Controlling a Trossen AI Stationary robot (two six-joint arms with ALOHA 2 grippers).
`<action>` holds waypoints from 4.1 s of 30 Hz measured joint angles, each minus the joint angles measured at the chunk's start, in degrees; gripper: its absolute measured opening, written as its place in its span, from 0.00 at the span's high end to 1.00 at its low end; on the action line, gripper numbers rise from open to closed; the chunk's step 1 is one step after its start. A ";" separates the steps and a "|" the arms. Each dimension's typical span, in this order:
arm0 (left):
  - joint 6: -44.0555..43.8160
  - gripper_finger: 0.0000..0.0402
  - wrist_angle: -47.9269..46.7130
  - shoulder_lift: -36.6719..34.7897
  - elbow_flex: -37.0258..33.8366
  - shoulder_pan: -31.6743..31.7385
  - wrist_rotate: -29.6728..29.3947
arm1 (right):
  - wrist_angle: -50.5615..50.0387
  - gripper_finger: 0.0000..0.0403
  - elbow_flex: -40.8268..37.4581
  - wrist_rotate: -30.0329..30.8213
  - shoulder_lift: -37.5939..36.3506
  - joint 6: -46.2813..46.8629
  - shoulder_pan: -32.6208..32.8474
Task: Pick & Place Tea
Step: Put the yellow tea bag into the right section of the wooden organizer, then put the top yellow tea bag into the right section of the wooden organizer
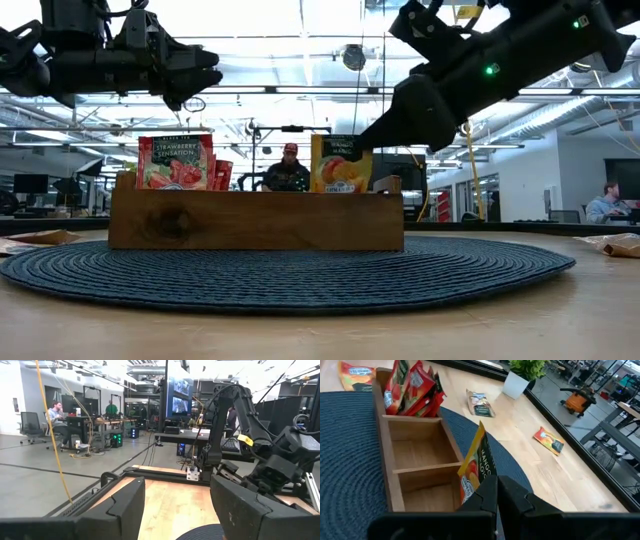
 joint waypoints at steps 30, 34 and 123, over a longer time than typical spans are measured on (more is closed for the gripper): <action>0.00 0.44 0.02 0.00 0.00 0.00 0.00 | -1.62 1.00 0.07 -7.58 1.81 2.72 -3.06; 0.00 0.44 0.02 0.00 0.00 0.00 0.00 | -1.62 0.99 0.07 -7.44 1.81 3.39 -3.69; -2.90 0.44 -75.71 45.97 53.79 7.74 -14.22 | 44.01 0.65 -38.83 -21.11 -30.45 -23.88 -13.20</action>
